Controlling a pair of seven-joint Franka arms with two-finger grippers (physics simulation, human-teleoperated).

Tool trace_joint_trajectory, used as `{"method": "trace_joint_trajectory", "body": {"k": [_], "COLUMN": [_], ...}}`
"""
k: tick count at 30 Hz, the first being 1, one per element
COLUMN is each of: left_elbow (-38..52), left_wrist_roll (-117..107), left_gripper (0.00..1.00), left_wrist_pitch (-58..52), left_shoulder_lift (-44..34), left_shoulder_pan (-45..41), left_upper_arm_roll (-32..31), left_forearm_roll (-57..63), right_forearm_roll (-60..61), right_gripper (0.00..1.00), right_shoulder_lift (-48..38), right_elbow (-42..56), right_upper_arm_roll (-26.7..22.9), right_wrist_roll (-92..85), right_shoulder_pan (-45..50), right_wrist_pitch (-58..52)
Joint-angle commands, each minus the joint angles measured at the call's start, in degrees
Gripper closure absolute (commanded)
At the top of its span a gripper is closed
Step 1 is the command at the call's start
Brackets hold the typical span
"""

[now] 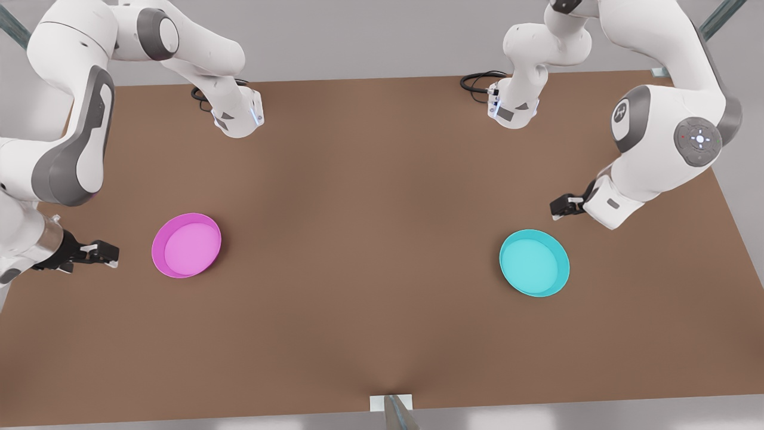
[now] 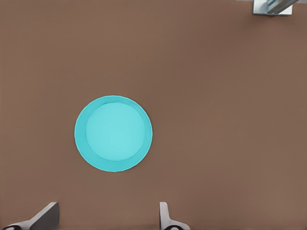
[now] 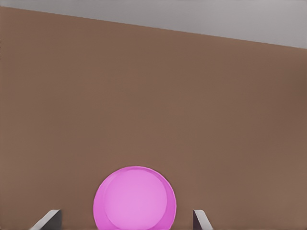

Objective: Flip the blue plate over with the left arm, and stack the pink plate on top of the blue plate with the right arm

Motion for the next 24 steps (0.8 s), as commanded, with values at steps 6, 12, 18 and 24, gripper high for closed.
{"method": "trace_joint_trajectory", "body": {"k": [6,12,18,24], "left_elbow": [-6.92,-17.48,-26.01,-26.81], "left_wrist_roll": [2.1,16.7,26.28,29.27], "left_gripper": [0.0,0.0,0.0,0.0], "left_wrist_pitch": [10.43,28.91,38.15,40.08], "left_shoulder_lift": [15.8,18.0,20.46,21.86], "left_shoulder_pan": [7.13,19.53,29.82,29.73], "left_upper_arm_roll": [-0.62,-4.48,-11.6,-11.52], "left_forearm_roll": [-2.96,-7.7,-20.1,-20.01], "right_forearm_roll": [-0.05,-0.05,-0.14,-0.05], "right_gripper": [0.0,0.0,0.0,0.0], "right_shoulder_lift": [0.54,0.45,0.54,0.54], "right_elbow": [-0.1,-0.1,-0.19,0.16], "right_upper_arm_roll": [0.07,0.07,-0.02,-0.54], "right_wrist_roll": [0.09,0.09,0.09,0.09], "right_shoulder_pan": [0.78,0.87,1.48,1.4], "right_wrist_pitch": [0.01,-0.17,-0.34,0.1]}}
